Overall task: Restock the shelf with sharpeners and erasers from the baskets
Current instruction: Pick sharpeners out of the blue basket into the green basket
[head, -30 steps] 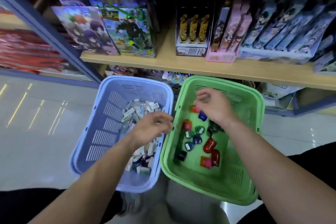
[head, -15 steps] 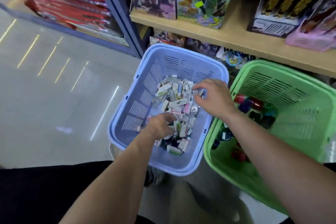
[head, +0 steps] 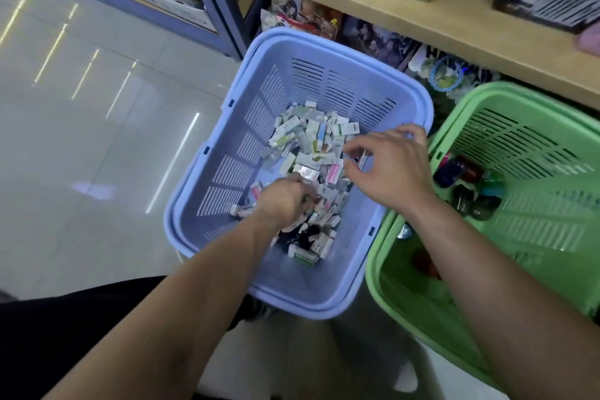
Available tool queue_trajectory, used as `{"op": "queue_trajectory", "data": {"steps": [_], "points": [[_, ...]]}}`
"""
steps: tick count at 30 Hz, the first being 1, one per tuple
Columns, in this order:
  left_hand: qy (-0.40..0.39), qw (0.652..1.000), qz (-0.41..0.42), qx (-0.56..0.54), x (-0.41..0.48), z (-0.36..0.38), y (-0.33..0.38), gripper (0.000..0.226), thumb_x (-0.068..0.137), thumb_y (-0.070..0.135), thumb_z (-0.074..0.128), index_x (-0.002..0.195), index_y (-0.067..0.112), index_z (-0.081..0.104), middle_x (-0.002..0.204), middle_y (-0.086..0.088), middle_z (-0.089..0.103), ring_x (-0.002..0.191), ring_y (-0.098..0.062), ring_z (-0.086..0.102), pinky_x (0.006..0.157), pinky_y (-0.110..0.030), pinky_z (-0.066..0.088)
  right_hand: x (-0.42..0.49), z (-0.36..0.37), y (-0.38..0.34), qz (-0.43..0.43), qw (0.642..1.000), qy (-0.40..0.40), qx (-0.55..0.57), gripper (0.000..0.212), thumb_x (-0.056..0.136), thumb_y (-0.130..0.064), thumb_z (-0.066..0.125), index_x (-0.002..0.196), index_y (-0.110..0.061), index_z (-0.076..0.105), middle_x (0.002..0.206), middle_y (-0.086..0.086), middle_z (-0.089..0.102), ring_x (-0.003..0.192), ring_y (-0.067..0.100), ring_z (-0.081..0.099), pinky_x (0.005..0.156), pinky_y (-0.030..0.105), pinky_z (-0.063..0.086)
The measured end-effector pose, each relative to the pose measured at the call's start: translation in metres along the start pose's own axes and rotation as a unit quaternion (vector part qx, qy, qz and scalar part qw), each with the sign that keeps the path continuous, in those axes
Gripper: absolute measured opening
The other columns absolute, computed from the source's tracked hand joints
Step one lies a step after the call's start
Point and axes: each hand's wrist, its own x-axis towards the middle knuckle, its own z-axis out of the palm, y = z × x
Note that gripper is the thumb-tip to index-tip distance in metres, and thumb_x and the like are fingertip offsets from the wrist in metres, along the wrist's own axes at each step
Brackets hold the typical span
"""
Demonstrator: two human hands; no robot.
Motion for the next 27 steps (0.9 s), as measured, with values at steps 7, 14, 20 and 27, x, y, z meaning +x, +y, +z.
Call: {"op": "queue_trajectory", "data": {"steps": [7,14,20,27], "points": [[0.048,0.996,-0.047,-0.053,-0.013,-0.057,-0.042,0.038,0.1,0.035,0.062,0.138,0.034,0.059,0.138,-0.002,0.046,0.107,-0.023,0.062,0.102,-0.034,0.052,0.008,0.001,-0.025,-0.003,0.992,-0.095,0.077,0.023,0.092,-0.039,0.064,0.114,-0.034,0.069,0.104,-0.017,0.067,0.094,0.009,0.061,0.089,0.031,0.042],[0.059,0.992,0.096,0.061,-0.07,-0.113,-0.021,0.033,0.097,0.028,0.058,0.129,0.023,0.064,0.137,-0.004,0.055,0.121,-0.026,0.058,0.1,-0.041,0.048,0.021,0.083,-0.067,0.004,0.85,-0.526,0.033,0.03,0.096,-0.028,0.068,0.118,-0.007,0.069,0.121,0.014,0.068,0.105,0.028,0.065,0.088,0.036,0.053],[0.138,0.984,0.093,0.056,-0.154,-0.143,-0.059,0.03,0.094,0.028,0.061,0.124,0.025,0.066,0.126,-0.002,0.058,0.116,-0.027,0.057,0.093,-0.042,0.051,0.007,0.113,-0.063,-0.079,0.805,-0.569,-0.15,0.042,0.091,-0.027,0.072,0.128,-0.012,0.059,0.126,0.01,0.063,0.102,0.025,0.058,0.078,0.032,0.047],[0.124,0.992,-0.006,-0.012,-0.149,-0.132,-0.097,0.046,0.088,0.026,0.068,0.133,0.024,0.057,0.134,-0.006,0.043,0.096,-0.03,0.057,0.091,-0.037,0.047,0.005,0.127,-0.059,-0.125,0.839,-0.51,-0.146,0.038,0.087,-0.029,0.075,0.124,-0.029,0.066,0.122,-0.003,0.067,0.105,0.02,0.062,0.09,0.035,0.054]]}}
